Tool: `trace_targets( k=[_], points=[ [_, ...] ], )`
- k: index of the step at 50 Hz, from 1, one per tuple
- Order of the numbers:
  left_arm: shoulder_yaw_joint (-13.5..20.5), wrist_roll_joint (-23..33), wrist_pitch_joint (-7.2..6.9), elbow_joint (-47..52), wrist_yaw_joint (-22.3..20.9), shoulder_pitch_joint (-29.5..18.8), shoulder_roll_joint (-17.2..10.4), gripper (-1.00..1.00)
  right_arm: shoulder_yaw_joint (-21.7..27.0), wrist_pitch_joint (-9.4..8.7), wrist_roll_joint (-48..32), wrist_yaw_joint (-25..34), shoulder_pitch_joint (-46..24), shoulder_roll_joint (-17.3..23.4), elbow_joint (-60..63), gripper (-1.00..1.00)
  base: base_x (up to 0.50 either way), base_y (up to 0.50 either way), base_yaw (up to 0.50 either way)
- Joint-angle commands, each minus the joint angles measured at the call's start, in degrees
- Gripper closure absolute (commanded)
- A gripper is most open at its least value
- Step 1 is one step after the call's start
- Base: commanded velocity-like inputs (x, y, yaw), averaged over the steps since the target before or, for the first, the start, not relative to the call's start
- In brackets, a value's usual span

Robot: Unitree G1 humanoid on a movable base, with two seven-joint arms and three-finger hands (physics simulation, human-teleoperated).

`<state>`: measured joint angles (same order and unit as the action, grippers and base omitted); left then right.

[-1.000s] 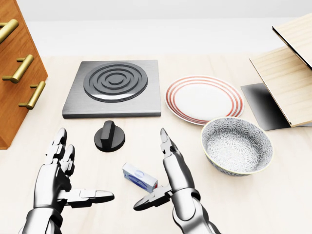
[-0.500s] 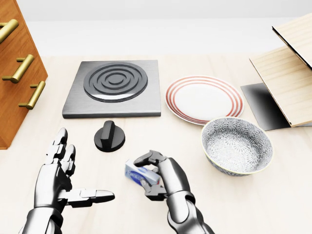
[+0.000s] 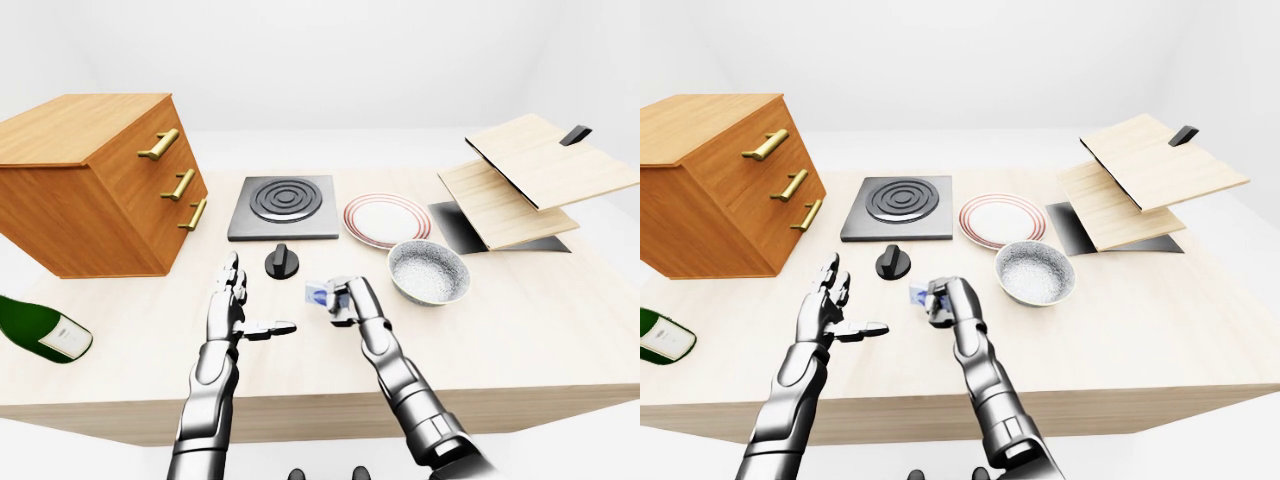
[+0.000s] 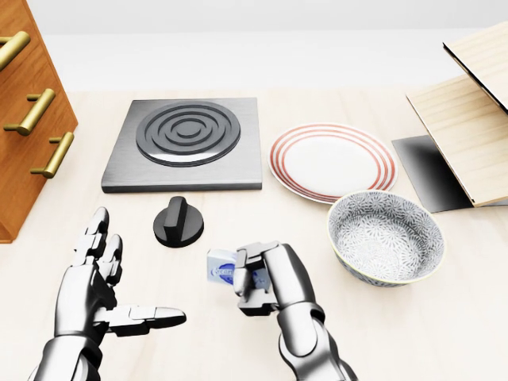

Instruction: Pick up the cream cheese and put it in the bowl.

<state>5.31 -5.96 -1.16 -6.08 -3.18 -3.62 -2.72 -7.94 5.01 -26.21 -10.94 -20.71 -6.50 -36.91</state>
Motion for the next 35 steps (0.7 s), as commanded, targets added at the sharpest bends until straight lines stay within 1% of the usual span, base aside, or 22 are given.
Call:
trace_targets(
  k=[1, 3, 5, 6, 7, 9, 10, 11, 13, 14, 16, 17, 19, 21, 22, 23, 24, 26, 28, 30, 32, 35],
  points=[
    [-0.1, 0.2, -0.11, -0.7, 0.1, -0.6, -0.1, -1.00, 0.3, -0.01, -6.2, 6.4, 3.1, 3.2, 24.2, 1.00, 0.00, 0.00, 0.00],
    [-0.1, 0.3, -0.17, -0.8, 0.1, -0.7, -0.1, -1.00, 1.0, -0.01, -6.9, 8.1, 2.0, 4.2, 26.0, 1.00, 0.00, 0.00, 0.00],
    [-0.2, 0.3, -0.27, -0.9, 0.1, -0.8, -0.1, -1.00, 2.5, -0.01, -7.2, 11.3, 1.5, 5.8, 30.0, 1.00, 0.00, 0.00, 0.00],
    [-0.2, 0.2, -0.60, -0.6, 0.1, -0.8, -0.1, -1.00, 4.0, -0.01, -7.4, 13.8, 0.5, 7.6, 32.3, 1.00, 0.00, 0.00, 0.00],
    [-0.2, 0.2, -0.71, -0.5, 0.1, -0.8, -0.1, -1.00, 4.7, -0.01, -7.6, 14.8, -0.1, 8.4, 32.9, 1.00, 0.00, 0.00, 0.00],
    [-0.3, 0.3, -0.62, -0.7, 0.1, -0.9, 0.0, -1.00, 6.5, -0.75, -8.2, 17.6, -0.7, 10.7, 35.3, 1.00, 0.00, 0.00, 0.00],
    [-0.3, 0.3, -0.63, -0.7, 0.1, -0.8, 0.0, -1.00, 7.1, -0.61, -8.6, 18.1, -1.6, 11.6, 34.8, 1.00, 0.00, 0.00, 0.00],
    [-0.3, 0.3, -1.16, 0.0, 0.1, -0.7, -0.1, -1.00, 8.1, -0.52, -9.1, 18.8, -2.7, 13.0, 34.5, 1.00, 0.00, 0.00, 0.00],
    [-0.3, 0.3, -0.88, -0.4, 0.1, -0.8, 0.0, -1.00, 9.7, -0.35, -9.7, 20.1, -4.1, 15.0, 34.1, 1.00, 0.00, 0.00, 0.00],
    [-0.3, 0.2, -1.09, -0.2, 0.1, -0.8, 0.0, -1.00, 10.7, -1.18, -9.8, 21.4, -5.0, 16.2, 34.2, 1.00, 0.00, 0.00, 0.00],
    [-0.4, 0.3, -1.45, 0.1, 0.1, -0.8, 0.1, -1.00, 12.2, -1.77, -9.8, 22.4, -6.7, 18.0, 33.5, 1.00, 0.00, 0.00, 0.00],
    [-0.4, 0.2, -1.28, -0.1, 0.1, -0.9, 0.1, -1.00, 13.9, -2.33, -9.3, 23.2, -8.7, 20.3, 31.2, 1.00, 0.00, 0.00, 0.00],
    [-0.5, 0.3, -1.19, -0.3, 0.1, -1.0, 0.2, -1.00, 15.2, -2.65, -8.8, 23.2, -10.4, 22.6, 29.1, 1.00, 0.00, 0.00, 0.00],
    [-0.6, 0.3, -1.62, 0.3, 0.2, -0.9, 0.2, -1.00, 16.1, -2.43, -8.3, 23.0, -11.0, 24.1, 28.0, 1.00, 0.00, 0.00, 0.00],
    [-0.6, 0.3, -1.31, -0.1, 0.2, -0.9, 0.2, -1.00, 16.6, -2.15, -8.3, 22.9, -11.0, 25.1, 26.9, 1.00, 0.00, 0.00, 0.00],
    [-0.7, 0.3, -1.07, -0.4, 0.1, -1.0, 0.2, -1.00, 16.5, -2.15, -8.2, 22.8, -11.0, 25.2, 26.8, 1.00, 0.00, 0.00, 0.00],
    [-0.7, 0.3, -1.27, -0.2, 0.1, -0.9, 0.2, -1.00, 16.8, -1.57, -8.5, 22.4, -10.9, 25.9, 26.1, 1.00, 0.00, 0.00, 0.00],
    [-0.7, 0.3, -1.65, 0.4, 0.1, -0.8, 0.2, -1.00, 17.1, -1.04, -8.4, 22.4, -10.4, 26.5, 25.7, 1.00, 0.00, 0.00, 0.00],
    [-0.7, 0.4, -1.31, 0.0, 0.1, -0.8, 0.3, -1.00, 17.1, -0.65, -9.1, 22.4, -9.9, 27.2, 25.2, 1.00, 0.00, 0.00, 0.00],
    [-0.7, 0.3, -1.90, 0.7, 0.1, -0.7, 0.2, -1.00, 17.1, -0.01, -10.3, 22.4, -9.4, 27.9, 23.9, 1.00, 0.00, 0.00, 0.00],
    [-0.6, 0.3, -1.93, 0.9, 0.1, -0.7, 0.2, -1.00, 17.4, -0.01, -11.2, 22.3, -9.3, 28.4, 22.5, 1.00, 0.00, 0.00, 0.00],
    [-0.6, 0.2, -1.41, 0.3, 0.0, -0.7, 0.3, -1.00, 17.9, -0.01, -12.2, 22.7, -9.3, 29.7, 21.0, 1.00, 0.00, 0.00, 0.00]
  ],
)
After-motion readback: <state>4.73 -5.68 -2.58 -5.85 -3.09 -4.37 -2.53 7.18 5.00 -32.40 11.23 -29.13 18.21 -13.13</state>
